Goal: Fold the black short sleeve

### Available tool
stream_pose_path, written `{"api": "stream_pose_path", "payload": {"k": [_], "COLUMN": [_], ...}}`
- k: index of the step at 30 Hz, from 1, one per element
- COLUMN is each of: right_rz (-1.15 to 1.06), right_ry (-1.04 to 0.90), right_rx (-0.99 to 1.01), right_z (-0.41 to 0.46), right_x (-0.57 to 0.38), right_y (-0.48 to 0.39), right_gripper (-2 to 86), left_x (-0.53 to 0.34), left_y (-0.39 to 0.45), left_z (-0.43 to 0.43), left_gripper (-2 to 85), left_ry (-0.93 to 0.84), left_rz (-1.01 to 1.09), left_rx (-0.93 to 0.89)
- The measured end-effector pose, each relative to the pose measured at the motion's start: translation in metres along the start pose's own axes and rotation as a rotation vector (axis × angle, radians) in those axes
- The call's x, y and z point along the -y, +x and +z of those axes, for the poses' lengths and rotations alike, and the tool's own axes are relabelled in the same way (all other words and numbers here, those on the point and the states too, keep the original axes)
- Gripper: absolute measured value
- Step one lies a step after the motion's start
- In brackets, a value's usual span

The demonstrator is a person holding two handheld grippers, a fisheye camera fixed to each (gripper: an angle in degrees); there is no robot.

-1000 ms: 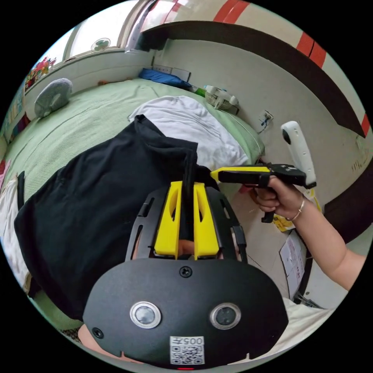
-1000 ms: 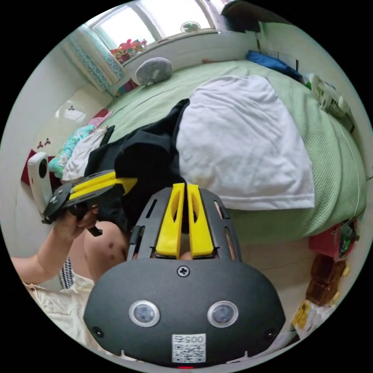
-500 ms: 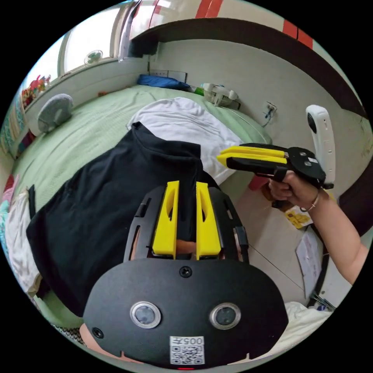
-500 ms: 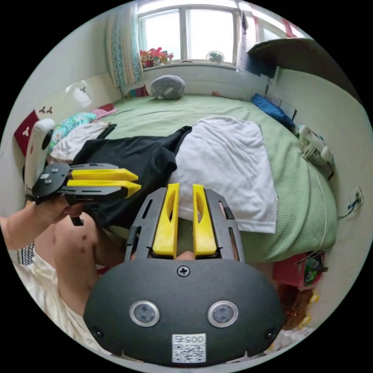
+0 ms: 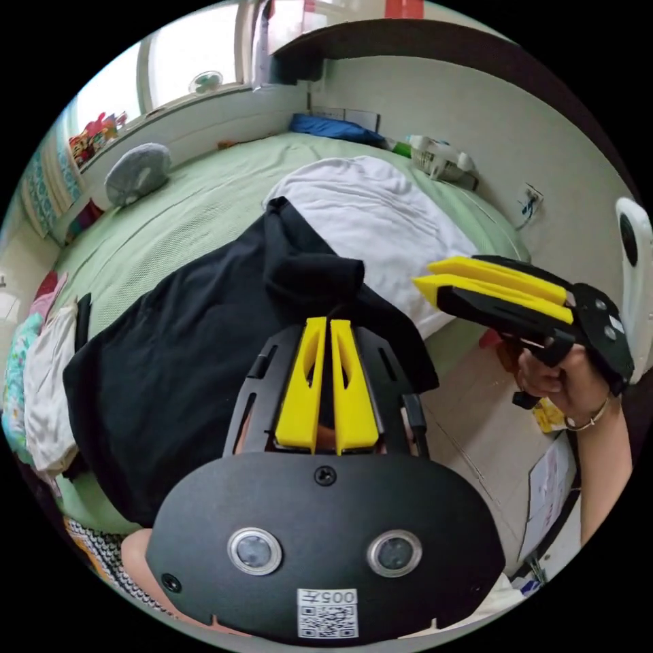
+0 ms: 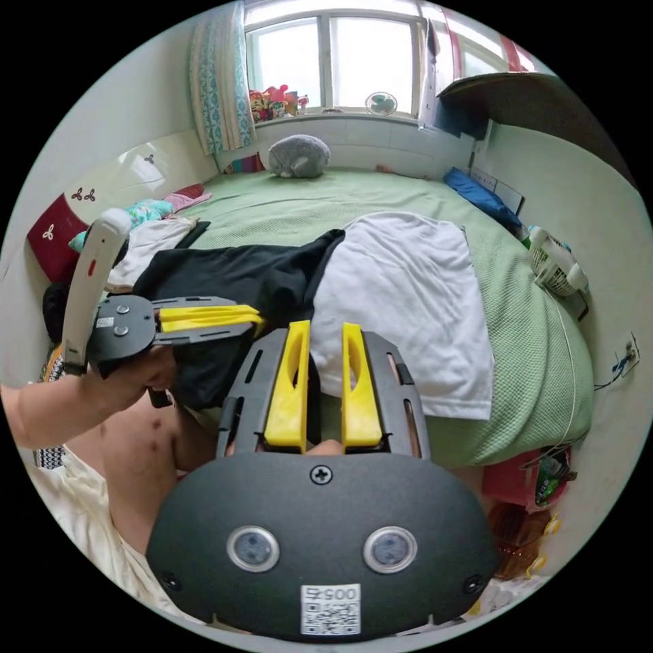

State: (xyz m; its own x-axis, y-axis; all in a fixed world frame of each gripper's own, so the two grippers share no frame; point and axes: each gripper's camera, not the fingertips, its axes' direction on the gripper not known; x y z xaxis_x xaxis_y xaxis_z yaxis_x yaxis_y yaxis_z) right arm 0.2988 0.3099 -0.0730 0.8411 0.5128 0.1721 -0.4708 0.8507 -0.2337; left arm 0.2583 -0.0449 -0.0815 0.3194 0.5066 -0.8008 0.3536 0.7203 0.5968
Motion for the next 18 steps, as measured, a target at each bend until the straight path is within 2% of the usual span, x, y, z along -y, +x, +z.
{"api": "stream_pose_path", "payload": {"k": [4, 11, 15, 18], "right_rz": [-0.098, -0.285, -0.258, -0.143], "right_ry": [0.008, 0.018, -0.017, -0.019], "right_rx": [0.003, -0.024, -0.065, -0.138], "right_z": [0.006, 0.032, 0.061, 0.078], "right_x": [0.006, 0.026, 0.037, 0.043], "right_y": [-0.020, -0.071, -0.076, -0.066], "right_gripper": [8.0, 7.9, 4.1, -0.5], "left_x": [-0.010, -0.018, -0.023, -0.027], "left_y": [-0.023, -0.042, -0.043, -0.045], "left_z": [-0.017, -0.030, -0.039, -0.047], "left_gripper": [1.2, 0.8, 0.7, 0.7], "left_ry": [0.066, 0.088, 0.112, 0.134], "left_rz": [-0.064, -0.080, -0.064, -0.060], "left_rx": [-0.062, -0.063, -0.059, -0.057]}}
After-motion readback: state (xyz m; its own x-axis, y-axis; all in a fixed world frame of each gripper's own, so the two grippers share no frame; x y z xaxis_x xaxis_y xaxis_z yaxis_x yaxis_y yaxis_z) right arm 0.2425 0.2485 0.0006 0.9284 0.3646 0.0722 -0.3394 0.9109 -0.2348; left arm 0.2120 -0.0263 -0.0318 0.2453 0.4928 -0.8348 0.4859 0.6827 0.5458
